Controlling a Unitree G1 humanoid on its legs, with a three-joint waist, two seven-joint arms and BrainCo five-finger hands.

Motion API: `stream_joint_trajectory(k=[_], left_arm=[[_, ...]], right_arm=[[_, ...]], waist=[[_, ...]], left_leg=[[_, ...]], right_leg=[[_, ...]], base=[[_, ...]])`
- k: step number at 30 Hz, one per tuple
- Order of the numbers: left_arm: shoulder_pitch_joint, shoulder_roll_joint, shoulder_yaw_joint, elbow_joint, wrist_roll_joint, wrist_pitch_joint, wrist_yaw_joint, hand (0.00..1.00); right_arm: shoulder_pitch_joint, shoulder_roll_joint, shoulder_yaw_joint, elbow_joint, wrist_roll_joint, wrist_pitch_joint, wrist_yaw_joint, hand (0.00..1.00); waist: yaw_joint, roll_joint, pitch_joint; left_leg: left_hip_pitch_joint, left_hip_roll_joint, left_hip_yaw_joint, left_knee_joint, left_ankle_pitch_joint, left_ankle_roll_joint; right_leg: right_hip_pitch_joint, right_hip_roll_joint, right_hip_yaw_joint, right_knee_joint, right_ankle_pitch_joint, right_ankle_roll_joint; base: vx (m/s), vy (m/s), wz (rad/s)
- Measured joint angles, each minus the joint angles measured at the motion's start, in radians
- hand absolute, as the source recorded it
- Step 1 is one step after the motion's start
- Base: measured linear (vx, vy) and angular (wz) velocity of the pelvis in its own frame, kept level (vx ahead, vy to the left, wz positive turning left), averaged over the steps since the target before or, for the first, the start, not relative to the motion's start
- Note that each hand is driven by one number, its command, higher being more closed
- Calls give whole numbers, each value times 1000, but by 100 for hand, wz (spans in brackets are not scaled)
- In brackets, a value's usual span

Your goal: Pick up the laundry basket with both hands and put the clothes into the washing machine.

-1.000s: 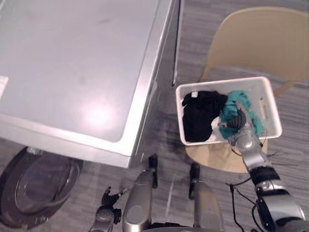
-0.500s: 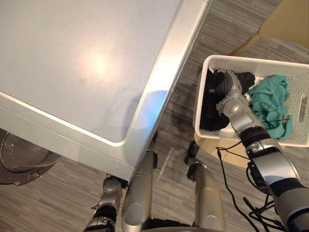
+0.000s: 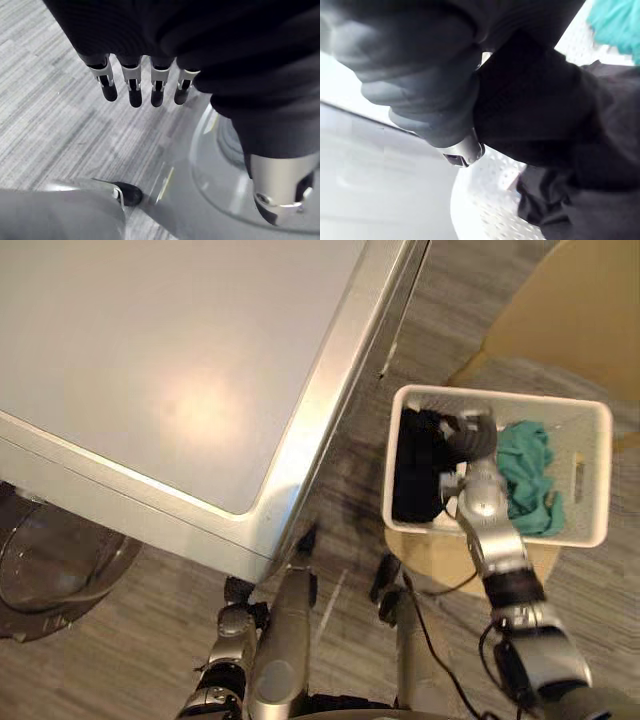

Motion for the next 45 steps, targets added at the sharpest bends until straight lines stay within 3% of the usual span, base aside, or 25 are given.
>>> stream_joint_trajectory(k=[3, 6, 9, 17, 20, 21, 22, 24, 26, 27, 28, 29, 31, 32, 33, 34, 35, 37, 38, 39, 41, 43, 45], left_arm=[[45, 5, 0, 0, 0, 5, -4, 0], [98, 12, 0, 10, 2, 24, -25, 0], [149, 18, -1, 45, 2, 36, -45, 0], [200, 25, 4, 70, 6, 42, -61, 0], [199, 28, 5, 76, 20, 42, -67, 0], [197, 26, 6, 82, 21, 41, -67, 0], [197, 25, 7, 79, 21, 39, -67, 0], [205, 26, 35, 68, 20, 39, -64, 0], [222, 25, 51, 55, 18, 36, -60, 0], [223, 22, 50, 51, 15, 31, -55, 0], [225, 15, 49, 45, 10, 28, -51, 0], [233, -9, 48, 30, -5, 22, -41, 0], [249, -29, 35, 8, -42, 16, -40, 0], [264, -36, 26, 4, -55, 16, -40, 0], [263, -44, 9, 5, -64, 18, -40, 0], [258, -52, -4, -4, -68, 17, -43, 0], [266, -44, -12, -23, -68, 17, -42, 0], [291, -38, -26, -61, -67, 17, -37, 0], [304, -32, -44, -114, -64, 17, -35, 0], [303, -25, -55, -180, -62, 16, -34, 0], [305, -15, -78, -266, -61, 7, -26, 0], [324, -1, -136, -405, -56, -4, -20, 0], [331, -1, -197, -540, -33, -30, -20, 0]], right_arm=[[164, 85, -17, -140, 84, -29, 9, 100], [325, 159, -23, -264, 169, -74, 48, 100], [424, 219, -42, -335, 301, -118, 99, 100], [460, 255, 18, -445, 488, -177, 206, 100], [465, 256, 39, -469, 510, -185, 223, 100], [465, 258, 39, -475, 510, -198, 227, 100], [472, 262, 40, -507, 510, -207, 228, 100], [465, 262, 60, -563, 509, -220, 237, 100], [435, 263, 96, -586, 507, -230, 237, 100], [410, 262, 110, -585, 503, -240, 234, 100], [400, 262, 113, -586, 502, -242, 233, 100], [388, 259, 114, -585, 502, -243, 231, 100], [390, 243, 113, -585, 503, -250, 218, 100], [390, 224, 106, -580, 502, -250, 206, 100], [389, 211, 91, -577, 500, -252, 193, 100], [380, 195, 59, -562, 500, -254, 190, 100], [360, 191, 26, -538, 500, -252, 180, 100], [354, 187, 23, -547, 479, -254, 168, 100], [350, 181, 22, -549, 460, -254, 167, 100], [341, 180, 15, -549, 458, -253, 164, 100], [334, 188, -2, -549, 450, -252, 162, 100], [333, 198, -19, -549, 426, -253, 160, 100], [329, 195, -20, -549, 423, -253, 168, 100]], waist=[[-18, -39, -38], [-33, -57, -113], [-48, -58, -200], [-48, -56, -253], [-52, -47, -256], [-52, -43, -257], [-50, -44, -258], [-44, -45, -269], [-36, -43, -284], [-9, -37, -289], [4, -29, -295], [18, -2, -308], [13, 21, -322], [2, 52, -335], [-5, 63, -336], [-10, 57, -328], [-21, 54, -332], [-32, 44, -331], [-46, 51, -338], [-47, 60, -344], [-46, 52, -344], [-53, 45, -350], [-63, 61, -366]], left_leg=[[65, -2, 7, -31, 1, -1], [125, -4, 12, -73, -1, -3], [190, -9, 23, -119, 2, -3], [318, 0, 112, -131, -37, -1], [299, 13, 101, -66, -67, 16], [289, 18, 87, -63, -68, 18], [282, 5, 47, -39, -68, 18], [236, -16, -19, 17, -68, 18], [176, -23, -50, 77, -67, 16], [134, -12, -56, 115, -65, 13], [113, -2, -62, 125, -56, -1], [83, 20, -85, 113, -26, -34], [67, 28, -134, 24, 48, 7], [68, 63, -141, -89, 59, 42], [67, 89, -106, -139, 7, 58], [61, 90, -61, -138, -8, 61], [65, 60, -5, -42, 2, 49], [93, 18, 45, 158, -7, 50], [104, 13, 90, 233, -92, 47], [105, 18, 125, 288, -132, 53], [124, 23, 148, 325, -171, 57], [210, 16, 169, 232, -199, 23], [286, -6, 136, 24, -186, 4]], right_leg=[[51, -2, 3, -11, -14, 9], [110, 1, 0, -56, -14, 13], [177, 5, 6, -122, -3, 25], [299, 26, 97, -233, 49, 40], [285, 29, 130, -165, 48, 59], [267, 25, 163, -67, -4, 77], [242, 4, 189, 137, -64, 78], [268, -28, 259, 333, -102, 115], [321, -31, 328, 329, -102, 114], [363, -18, 355, 248, -142, 110], [380, -1, 341, 204, -185, 91], [398, 24, 293, 138, -243, 76], [392, 50, 208, 92, -314, 40], [380, 89, 160, 66, -320, 23], [380, 97, 117, 29, -303, -14], [379, 94, 72, 10, -285, -43], [376, 75, 18, 1, -265, -61], [375, 58, -41, -10, -243, -75], [360, 59, -90, -18, -222, -87], [339, 57, -131, -18, -209, -99], [331, 56, -176, -36, -194, -104], [345, 47, -231, -75, -163, -96], [343, 49, -269, -98, -139, -84]], base=[[0, 0, 0], [84, 1, 1], [157, 33, -4], [89, 25, -35], [-48, 20, 2], [-55, -20, 68], [-50, -40, 92], [-99, -156, 110], [-204, -230, 65], [-213, -215, 18], [-376, -345, 14], [-394, -301, 33], [-484, -365, 64], [-436, -315, 94], [-411, -273, 117], [-327, -193, 120], [-291, -190, 128], [-261, -187, 108], [-203, -112, 110], [-267, -81, 116], [-204, 0, 78], [-156, 45, 85], [-132, 100, 82]])
